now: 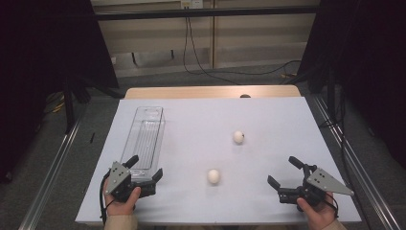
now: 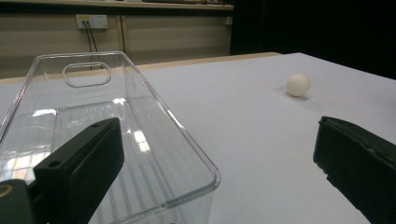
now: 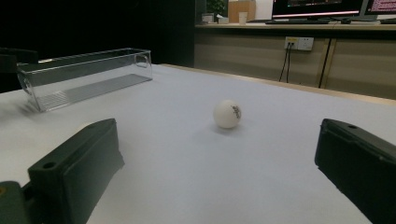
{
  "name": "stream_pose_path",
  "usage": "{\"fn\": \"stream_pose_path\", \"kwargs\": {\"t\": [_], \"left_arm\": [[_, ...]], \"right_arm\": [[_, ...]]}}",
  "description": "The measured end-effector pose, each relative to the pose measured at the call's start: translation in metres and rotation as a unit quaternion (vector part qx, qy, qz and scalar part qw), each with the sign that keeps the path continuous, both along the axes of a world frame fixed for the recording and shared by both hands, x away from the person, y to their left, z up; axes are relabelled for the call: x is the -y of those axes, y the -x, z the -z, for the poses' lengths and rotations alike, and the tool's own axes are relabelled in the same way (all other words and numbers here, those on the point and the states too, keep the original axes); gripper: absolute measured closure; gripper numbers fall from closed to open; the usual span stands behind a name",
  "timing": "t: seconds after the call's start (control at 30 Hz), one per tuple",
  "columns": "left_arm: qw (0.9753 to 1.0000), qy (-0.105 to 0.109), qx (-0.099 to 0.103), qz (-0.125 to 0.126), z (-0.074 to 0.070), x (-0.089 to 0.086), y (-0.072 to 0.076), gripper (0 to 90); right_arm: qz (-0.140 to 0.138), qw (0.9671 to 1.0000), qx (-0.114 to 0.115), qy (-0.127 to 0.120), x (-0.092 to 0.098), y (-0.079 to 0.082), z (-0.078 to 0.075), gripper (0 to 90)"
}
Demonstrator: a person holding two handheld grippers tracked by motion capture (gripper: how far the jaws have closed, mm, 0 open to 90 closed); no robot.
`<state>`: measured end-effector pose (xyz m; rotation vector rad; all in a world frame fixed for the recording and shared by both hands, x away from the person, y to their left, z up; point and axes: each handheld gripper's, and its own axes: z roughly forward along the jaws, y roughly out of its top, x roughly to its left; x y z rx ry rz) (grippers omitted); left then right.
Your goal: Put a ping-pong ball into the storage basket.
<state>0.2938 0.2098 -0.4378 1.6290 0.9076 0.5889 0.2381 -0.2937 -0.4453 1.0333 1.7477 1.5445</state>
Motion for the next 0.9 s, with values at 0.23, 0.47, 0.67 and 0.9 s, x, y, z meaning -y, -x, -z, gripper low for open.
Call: {"fn": "stream_pose_path", "kwargs": {"t": [0.23,0.47,0.67,0.9], "left_arm": [[1.0,0.002,-0.003,0.002,0.0001,0.0013,-0.0014,1.8],[1.0,0.0,-0.006,0.006,0.0006,0.0023,-0.0027,1.8],[0.9999,0.004,-0.007,0.007,-0.0006,0.0027,-0.0026,1.8],[0.9998,0.008,-0.01,0.012,-0.0005,0.0055,-0.003,1.8]], "right_arm": [[-0.003,1.0,0.0,0.0,0.0014,0.0003,0.0001,0.0],[-0.002,1.0,0.001,0.0,0.0019,0.0014,-0.0003,0.0],[-0.005,1.0,-0.001,-0.001,0.0012,0.0014,0.0001,0.0],[-0.007,1.0,0.001,0.0,0.0009,0.0016,-0.0002,0.2]]}}
